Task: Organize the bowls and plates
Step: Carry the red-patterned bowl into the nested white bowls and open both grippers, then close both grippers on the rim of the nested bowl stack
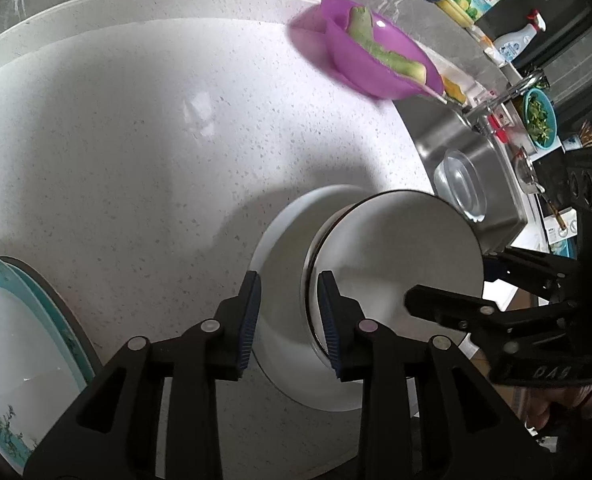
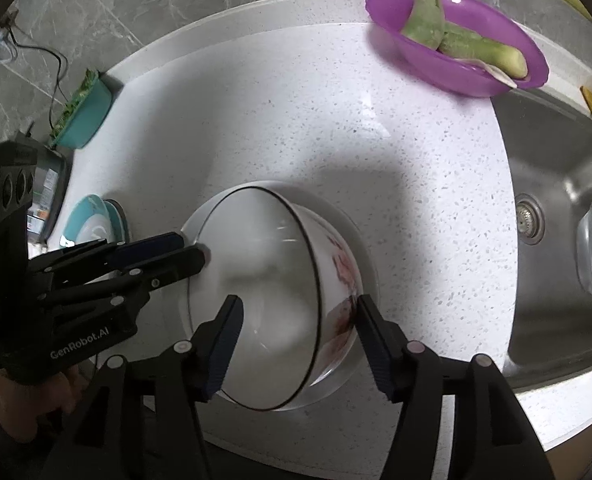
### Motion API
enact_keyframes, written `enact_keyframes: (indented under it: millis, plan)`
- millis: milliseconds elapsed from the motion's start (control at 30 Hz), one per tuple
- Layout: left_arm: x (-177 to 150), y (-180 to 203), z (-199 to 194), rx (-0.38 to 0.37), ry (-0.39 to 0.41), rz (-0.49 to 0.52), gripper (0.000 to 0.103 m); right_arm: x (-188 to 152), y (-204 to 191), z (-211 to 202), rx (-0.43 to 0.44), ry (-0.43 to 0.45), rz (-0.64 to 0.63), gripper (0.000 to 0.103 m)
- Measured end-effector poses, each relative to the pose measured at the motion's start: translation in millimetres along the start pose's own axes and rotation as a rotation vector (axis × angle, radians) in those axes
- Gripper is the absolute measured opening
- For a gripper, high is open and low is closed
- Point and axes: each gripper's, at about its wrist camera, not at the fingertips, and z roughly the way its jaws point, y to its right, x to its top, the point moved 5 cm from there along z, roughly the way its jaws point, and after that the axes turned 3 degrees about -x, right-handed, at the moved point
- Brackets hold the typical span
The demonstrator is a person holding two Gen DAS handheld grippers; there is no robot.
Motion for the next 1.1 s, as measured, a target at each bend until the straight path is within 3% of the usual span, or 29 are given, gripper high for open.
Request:
enact_keyframes:
  millis: [100,167,200,300,500,567,667,967,1100]
  plan:
    - [3,-4,-13,0.024,0.035,0.0,0.032,5,7,-24,0.096,0.068,0.035,0.062]
    - [2,-11,-18,0.045,0.042,-0.009,0.059,9,20,-36,0.102,0.114,0.056,0.062]
    - [1,-13,-20,0.05,0.049,-0.014,0.062,10,26,-38,0.09,0.12,0.064,0.062]
    - [-3,-17,-21,0.063,0.036,-0.016,0.063,9,51,-36,0.061,0.112,0.105,0.062]
    - [-14,-29,-12,0.134,-0.013,-0.009,0.063,-3,72,-16,-0.044,0.053,0.053,0.06]
    - [-17,-29,-7,0.162,-0.028,0.001,0.063,-6,74,-10,-0.039,0.03,0.04,0.047]
    - [-20,-28,2,0.184,-0.06,0.008,0.063,-8,71,-3,-0.017,0.008,0.022,0.041]
    - [-21,-29,34,0.223,-0.119,0.031,0.063,-18,59,17,0.044,-0.042,-0.008,0.039]
    - [-12,-30,42,0.236,-0.104,0.043,0.061,-13,63,24,0.074,-0.026,-0.006,0.039]
